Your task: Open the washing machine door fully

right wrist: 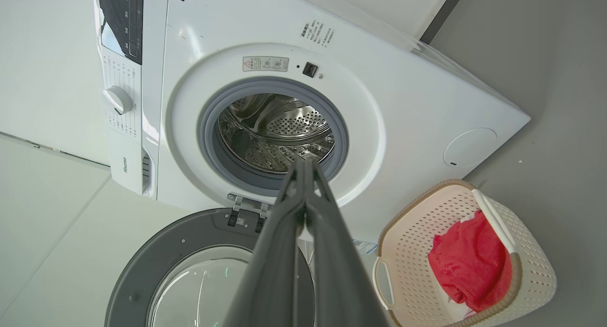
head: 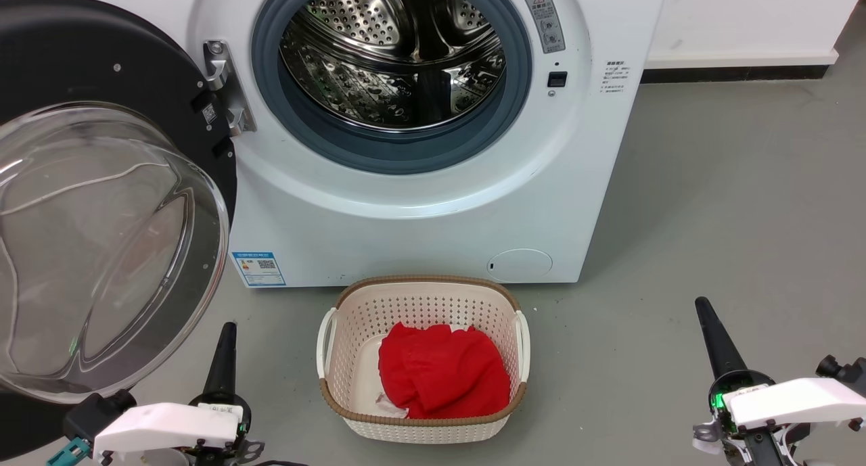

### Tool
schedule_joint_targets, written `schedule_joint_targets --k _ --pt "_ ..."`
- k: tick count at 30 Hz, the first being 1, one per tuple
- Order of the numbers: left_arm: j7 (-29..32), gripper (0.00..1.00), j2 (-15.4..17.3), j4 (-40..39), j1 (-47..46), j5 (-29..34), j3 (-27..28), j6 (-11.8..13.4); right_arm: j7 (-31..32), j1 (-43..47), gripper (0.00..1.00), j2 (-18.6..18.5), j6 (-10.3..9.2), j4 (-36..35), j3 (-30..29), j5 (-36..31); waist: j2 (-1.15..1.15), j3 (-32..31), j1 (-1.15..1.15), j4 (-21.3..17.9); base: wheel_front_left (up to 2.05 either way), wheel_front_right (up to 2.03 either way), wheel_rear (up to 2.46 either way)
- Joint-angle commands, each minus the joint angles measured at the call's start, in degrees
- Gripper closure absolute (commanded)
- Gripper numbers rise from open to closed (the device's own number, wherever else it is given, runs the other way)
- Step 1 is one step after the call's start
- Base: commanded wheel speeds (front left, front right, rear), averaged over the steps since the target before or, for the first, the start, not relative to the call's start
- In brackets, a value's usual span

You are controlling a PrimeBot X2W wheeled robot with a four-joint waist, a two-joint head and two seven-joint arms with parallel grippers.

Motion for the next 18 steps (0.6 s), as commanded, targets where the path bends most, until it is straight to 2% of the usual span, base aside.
schedule_joint_targets --k 1,18 --pt "0.4 1.00 0.1 0.1 -1.4 -1.8 0.1 -0.3 0.2 -1.4 1.00 -0.2 0.01 0.0 -0.4 1.8 0.00 0.0 0.00 0.0 0.00 0.00 0.00" --pt "2.7 1.00 0.1 1.7 -2.9 -10.9 0.5 -0.8 1.9 -2.5 1.00 -0.1 0.01 1.4 -1.8 10.4 0.00 0.2 0.00 0.4 0.00 0.00 0.00"
